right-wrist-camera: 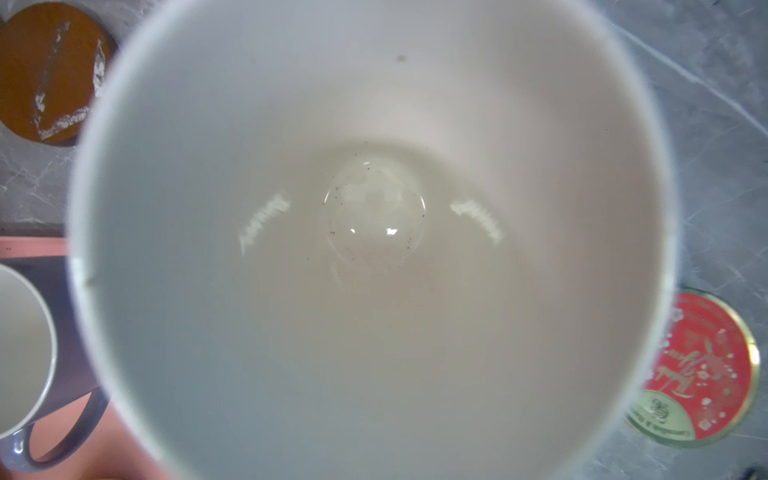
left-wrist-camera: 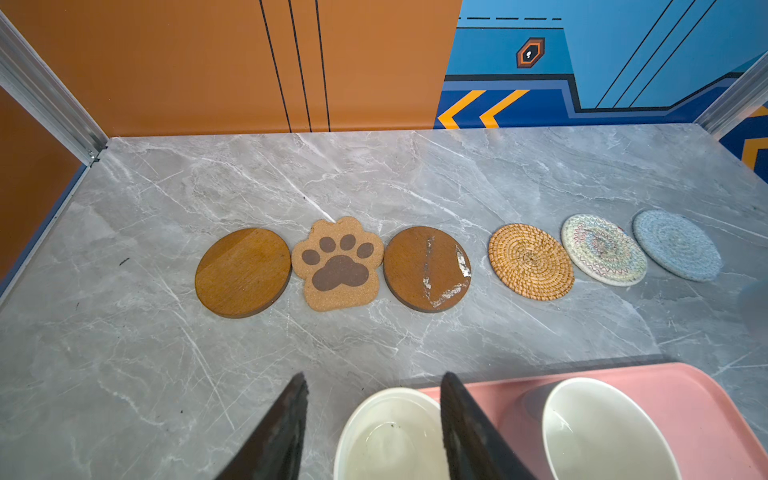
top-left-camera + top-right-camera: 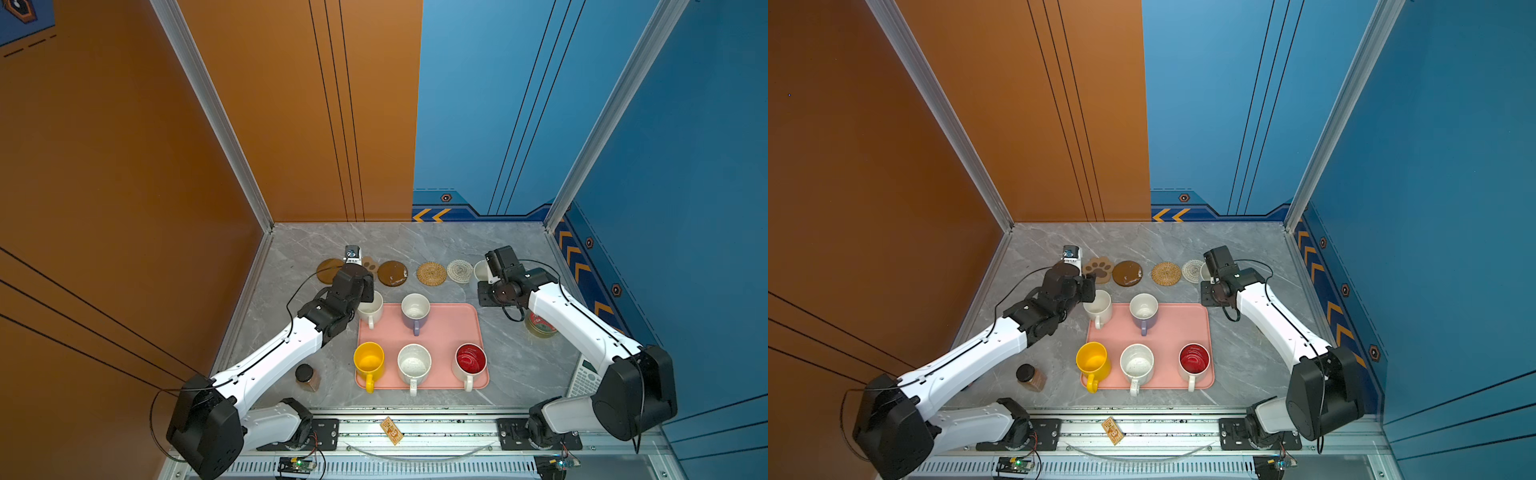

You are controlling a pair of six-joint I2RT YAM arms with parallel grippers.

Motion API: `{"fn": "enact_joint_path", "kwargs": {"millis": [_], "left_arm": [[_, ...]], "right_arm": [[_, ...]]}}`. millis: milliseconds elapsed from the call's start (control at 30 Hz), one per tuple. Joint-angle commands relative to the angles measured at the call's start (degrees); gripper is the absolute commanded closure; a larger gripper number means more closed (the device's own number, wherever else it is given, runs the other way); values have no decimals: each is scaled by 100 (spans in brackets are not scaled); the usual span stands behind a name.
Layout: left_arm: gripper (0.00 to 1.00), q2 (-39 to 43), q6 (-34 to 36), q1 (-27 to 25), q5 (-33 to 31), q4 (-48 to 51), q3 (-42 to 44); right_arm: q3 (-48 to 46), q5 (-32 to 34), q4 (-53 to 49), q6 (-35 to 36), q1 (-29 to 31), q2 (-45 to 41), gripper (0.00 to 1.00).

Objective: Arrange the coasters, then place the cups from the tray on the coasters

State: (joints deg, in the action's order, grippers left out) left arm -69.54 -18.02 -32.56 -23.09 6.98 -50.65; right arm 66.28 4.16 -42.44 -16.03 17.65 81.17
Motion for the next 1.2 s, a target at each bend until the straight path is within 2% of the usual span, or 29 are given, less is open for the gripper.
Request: {"fn": "enact_joint_path", "kwargs": {"millis": [0, 133, 333, 767, 1167], "left_arm": [[47, 41, -61, 63, 48, -30, 57], [48, 48, -77, 59, 44, -13, 49], [48, 37, -79, 59, 15, -20, 54], [48, -7, -79, 74, 11, -13, 43], [48, 4, -88, 101, -13, 15, 42]], "right_arm": [[477, -67, 10, 359, -267, 122, 100], [772, -89, 18, 615, -636, 512, 100], [887, -323, 410, 473, -1147, 975, 100], [1673, 283, 605, 608, -1277, 1978, 100], [2059, 281, 605, 603, -1317, 2533, 100]]}}
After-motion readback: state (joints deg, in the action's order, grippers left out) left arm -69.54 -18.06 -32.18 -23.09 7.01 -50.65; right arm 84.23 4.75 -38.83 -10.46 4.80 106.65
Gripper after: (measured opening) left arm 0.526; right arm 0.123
